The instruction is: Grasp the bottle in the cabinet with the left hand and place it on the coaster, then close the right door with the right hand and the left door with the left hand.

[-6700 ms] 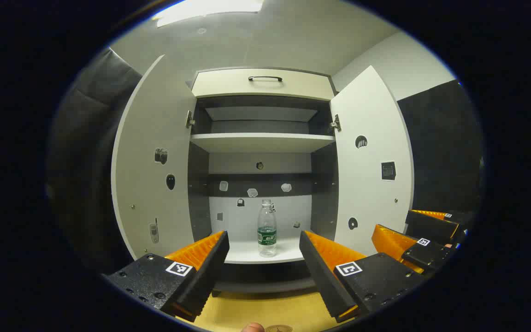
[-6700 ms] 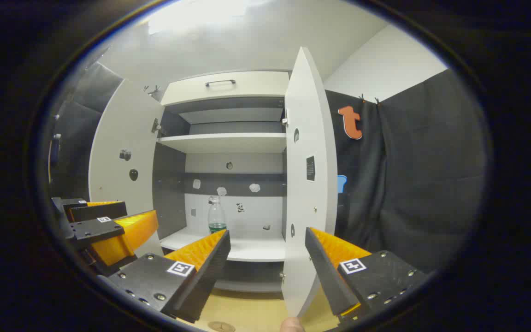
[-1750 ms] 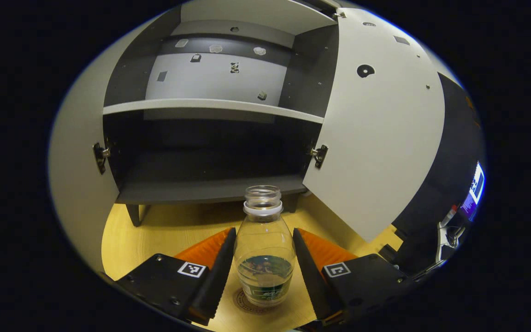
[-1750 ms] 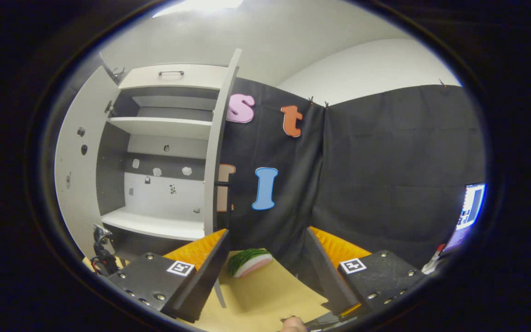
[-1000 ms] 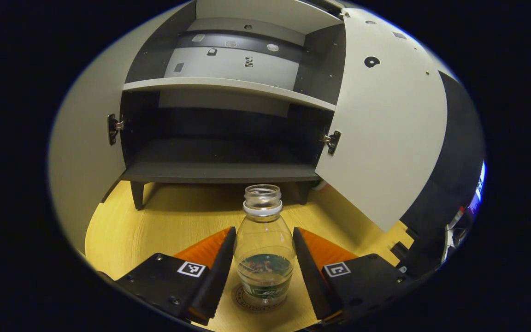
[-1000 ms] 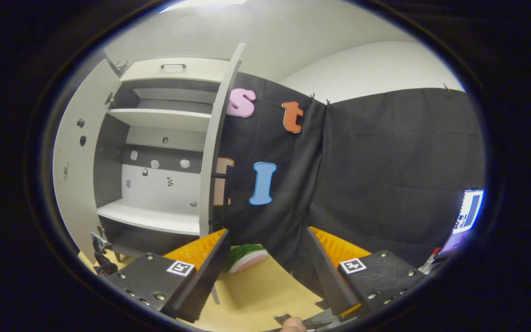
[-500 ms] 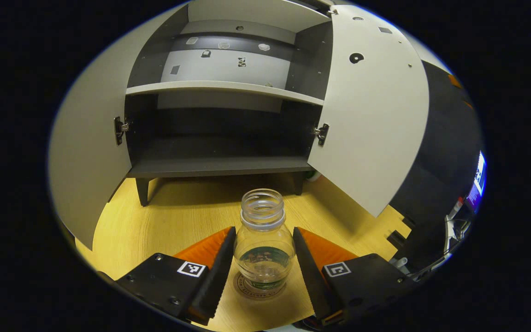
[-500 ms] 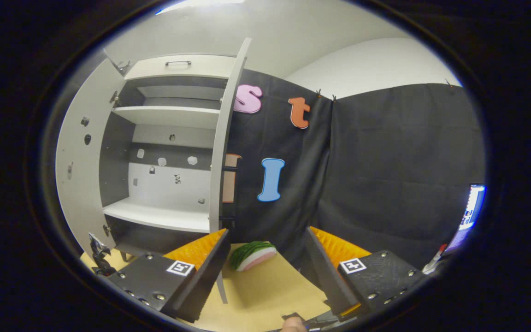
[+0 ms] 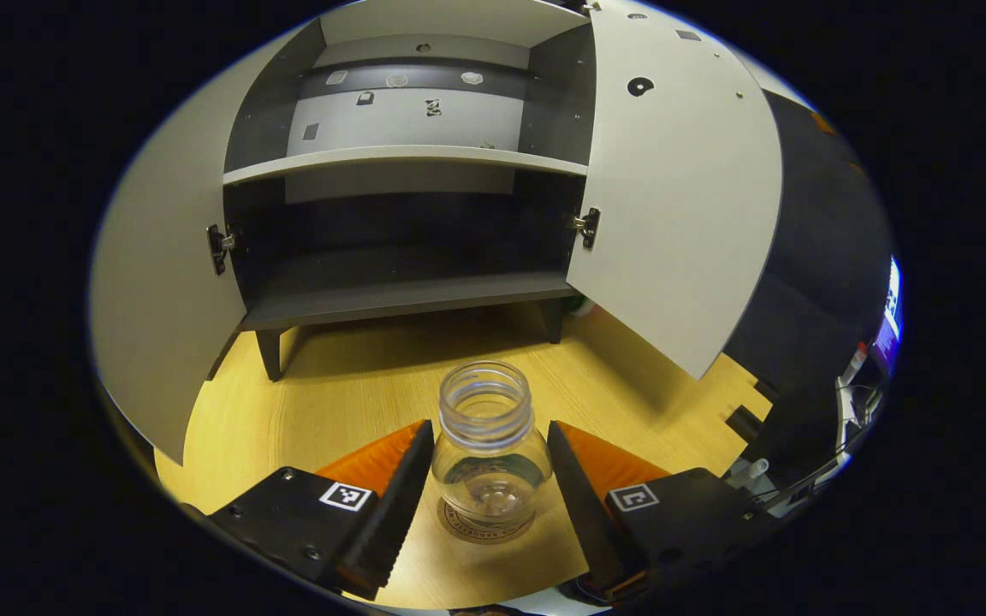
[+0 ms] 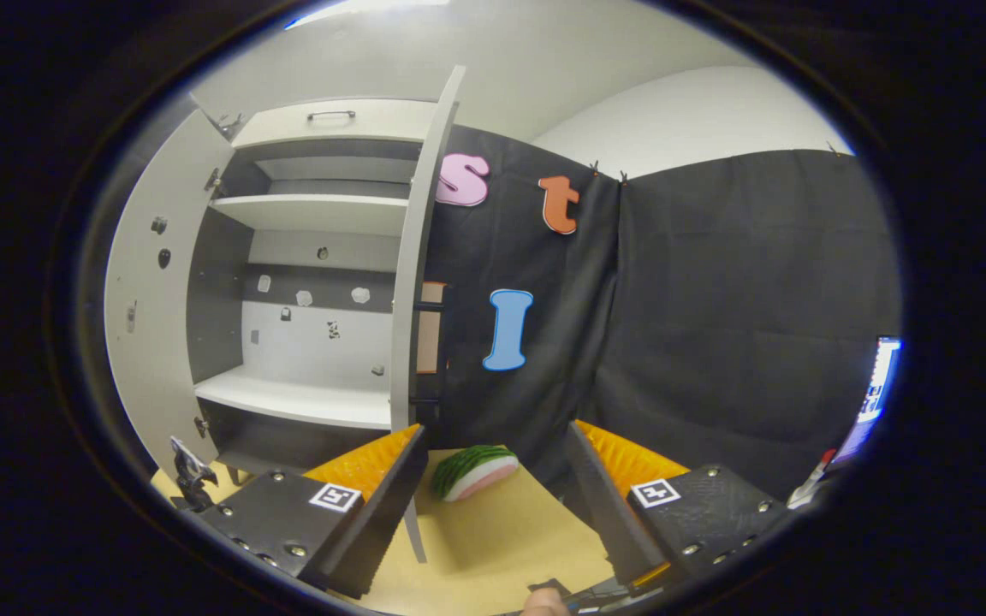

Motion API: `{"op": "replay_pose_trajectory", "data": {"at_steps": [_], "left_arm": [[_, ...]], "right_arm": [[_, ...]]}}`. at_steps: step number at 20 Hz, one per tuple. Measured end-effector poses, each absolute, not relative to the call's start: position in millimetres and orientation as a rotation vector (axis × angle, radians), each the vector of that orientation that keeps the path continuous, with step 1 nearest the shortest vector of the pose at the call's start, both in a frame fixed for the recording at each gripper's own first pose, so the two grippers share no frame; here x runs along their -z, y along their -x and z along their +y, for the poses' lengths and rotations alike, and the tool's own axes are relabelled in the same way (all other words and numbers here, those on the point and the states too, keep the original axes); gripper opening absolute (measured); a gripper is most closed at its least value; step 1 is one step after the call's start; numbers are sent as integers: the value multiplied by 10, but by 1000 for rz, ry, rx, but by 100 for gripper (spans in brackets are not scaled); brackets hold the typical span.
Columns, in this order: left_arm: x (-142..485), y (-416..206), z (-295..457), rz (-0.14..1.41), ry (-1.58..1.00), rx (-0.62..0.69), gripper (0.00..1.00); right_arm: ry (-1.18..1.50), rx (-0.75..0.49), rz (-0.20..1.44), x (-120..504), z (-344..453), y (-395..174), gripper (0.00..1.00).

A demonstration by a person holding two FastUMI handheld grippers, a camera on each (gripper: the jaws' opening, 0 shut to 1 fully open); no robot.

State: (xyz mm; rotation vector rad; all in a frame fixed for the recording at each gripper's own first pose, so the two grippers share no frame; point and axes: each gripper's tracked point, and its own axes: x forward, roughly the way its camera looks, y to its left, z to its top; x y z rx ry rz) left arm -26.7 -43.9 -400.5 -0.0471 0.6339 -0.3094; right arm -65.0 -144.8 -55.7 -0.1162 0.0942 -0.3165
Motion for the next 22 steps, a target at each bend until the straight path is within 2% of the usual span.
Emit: {"op": "replay_pose_trajectory", "data": {"at_steps": [3, 8, 14, 19, 22], "left_arm": [[3922, 229, -465, 613, 42, 313, 98], [3660, 214, -507, 573, 59, 324, 98], [2969, 136, -499, 451, 68, 314, 98], [2053, 12, -312, 289, 95, 239, 98], [1531, -17, -47, 206, 95, 147, 97]], "right_arm": [[117, 316, 98, 579, -1447, 642, 99], [108, 321, 93, 578, -1479, 638, 99], [108, 312, 77, 521, -1505, 544, 99], [121, 270, 33, 343, -1489, 306, 97], [118, 237, -1, 194, -1490, 113, 97]]}}
